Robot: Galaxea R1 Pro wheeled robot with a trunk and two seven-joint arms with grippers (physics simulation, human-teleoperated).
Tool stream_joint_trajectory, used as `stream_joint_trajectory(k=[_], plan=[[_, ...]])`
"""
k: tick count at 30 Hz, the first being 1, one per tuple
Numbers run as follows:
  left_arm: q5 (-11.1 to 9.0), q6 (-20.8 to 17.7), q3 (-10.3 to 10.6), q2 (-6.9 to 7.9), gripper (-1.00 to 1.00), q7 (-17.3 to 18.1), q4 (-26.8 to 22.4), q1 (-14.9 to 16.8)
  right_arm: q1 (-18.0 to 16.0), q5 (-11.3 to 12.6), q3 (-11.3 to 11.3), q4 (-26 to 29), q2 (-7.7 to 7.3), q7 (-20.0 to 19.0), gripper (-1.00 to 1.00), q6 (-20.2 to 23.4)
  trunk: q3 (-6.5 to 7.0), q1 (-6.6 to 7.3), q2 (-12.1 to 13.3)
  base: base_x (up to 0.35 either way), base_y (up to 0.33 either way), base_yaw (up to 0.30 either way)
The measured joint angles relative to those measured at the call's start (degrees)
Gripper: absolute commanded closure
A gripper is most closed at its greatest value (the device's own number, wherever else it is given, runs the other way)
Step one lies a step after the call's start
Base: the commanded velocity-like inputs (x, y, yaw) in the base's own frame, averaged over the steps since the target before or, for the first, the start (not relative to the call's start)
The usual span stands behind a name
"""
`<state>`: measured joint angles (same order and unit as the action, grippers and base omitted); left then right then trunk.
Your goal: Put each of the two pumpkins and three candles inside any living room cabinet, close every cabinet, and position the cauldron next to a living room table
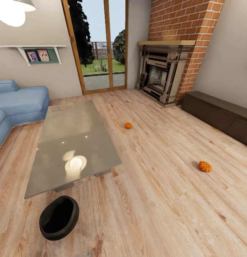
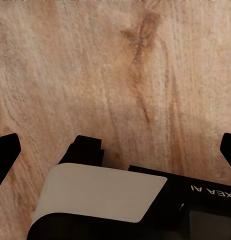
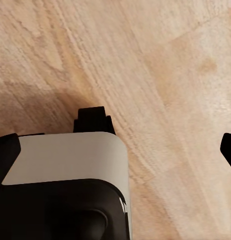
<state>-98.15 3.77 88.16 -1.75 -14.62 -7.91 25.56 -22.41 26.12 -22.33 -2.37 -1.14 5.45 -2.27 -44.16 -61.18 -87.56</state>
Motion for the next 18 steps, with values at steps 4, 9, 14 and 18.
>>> stream_joint_trajectory(k=[4, 9, 14, 18], plan=[[0.0, -0.1, 0.1, -0.01, -1.00, 0.1, -0.2, 0.0, 0.0, 0.1, 0.0, 0.0, 0.03, 0.0, -1.00, 0.0, 0.00, 0.00, 0.0, 0.000, 0.000, 0.000], [-0.1, -0.2, 0.1, 0.05, -1.00, 0.0, -0.2, -0.1, 0.0, 0.4, 0.0, 0.2, 0.24, -0.1, -1.00, 0.0, 0.00, 0.00, 0.0, 0.000, 0.000, 0.000], [0.1, -0.1, 0.1, 0.07, -1.00, 0.0, -0.1, -0.1, 0.0, 0.2, 0.2, 0.7, 2.83, -0.4, -1.00, -0.1, 0.00, 0.00, 0.0, 0.000, 0.000, 0.000], [0.1, -0.2, 0.1, -0.02, -1.00, 0.1, -0.3, -0.1, 0.0, 0.2, 0.2, 0.9, 3.66, -0.5, -1.00, -1.8, 0.00, 0.00, 0.0, 0.000, 0.000, 0.000]])
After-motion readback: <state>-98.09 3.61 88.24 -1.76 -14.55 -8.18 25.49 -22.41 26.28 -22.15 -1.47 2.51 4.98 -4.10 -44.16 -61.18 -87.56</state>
